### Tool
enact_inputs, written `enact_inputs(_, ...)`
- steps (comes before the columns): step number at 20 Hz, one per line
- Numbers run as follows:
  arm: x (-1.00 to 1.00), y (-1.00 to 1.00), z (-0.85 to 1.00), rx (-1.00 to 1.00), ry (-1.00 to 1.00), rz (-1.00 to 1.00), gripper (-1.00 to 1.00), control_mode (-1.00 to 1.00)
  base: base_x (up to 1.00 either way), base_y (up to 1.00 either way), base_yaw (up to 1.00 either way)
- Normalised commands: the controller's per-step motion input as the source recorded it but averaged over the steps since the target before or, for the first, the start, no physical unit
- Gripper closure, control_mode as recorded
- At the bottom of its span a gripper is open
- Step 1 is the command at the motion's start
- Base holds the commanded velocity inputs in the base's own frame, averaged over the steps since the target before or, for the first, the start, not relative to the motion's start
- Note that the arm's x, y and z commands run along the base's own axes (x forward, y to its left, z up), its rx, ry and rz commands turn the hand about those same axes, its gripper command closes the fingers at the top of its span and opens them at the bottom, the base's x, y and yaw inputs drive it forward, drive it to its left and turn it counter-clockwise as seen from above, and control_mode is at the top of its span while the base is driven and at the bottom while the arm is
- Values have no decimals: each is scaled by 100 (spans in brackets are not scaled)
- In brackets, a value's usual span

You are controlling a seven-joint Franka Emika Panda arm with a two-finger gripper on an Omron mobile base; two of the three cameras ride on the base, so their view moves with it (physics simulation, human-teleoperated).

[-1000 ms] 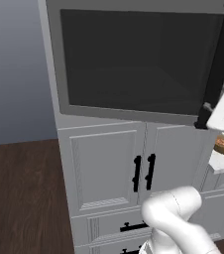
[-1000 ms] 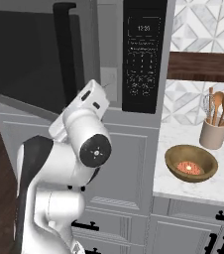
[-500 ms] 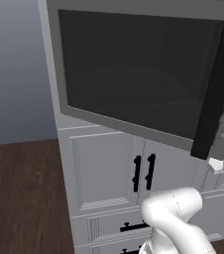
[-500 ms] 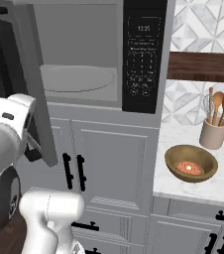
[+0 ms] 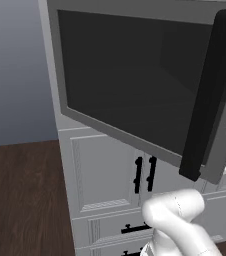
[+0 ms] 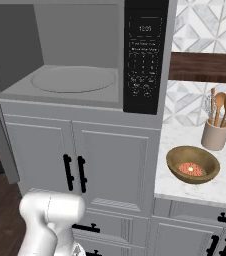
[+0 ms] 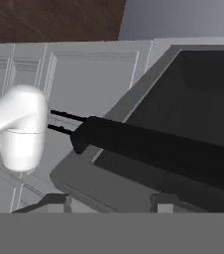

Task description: Open the microwave, place the bowl with waffle inside the microwave, then close the microwave door and turn it on.

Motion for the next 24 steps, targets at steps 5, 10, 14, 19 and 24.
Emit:
enact_inputs(5,-94,-95,6,-4,0,20,-100,-100,0,0,0)
enact_inputs(10,7,-94,-2,4,-1,29,-100,-100,0,0,0)
enact_inputs(14,88,-31,-16,5,-9,40,-100,-100,0,0,0)
enact_inputs(19,88,3,-18,4,-29,38,-100,-100,0,0,0)
enact_inputs(24,57,15,-32,8,-59,34,-100,-100,0,0,0)
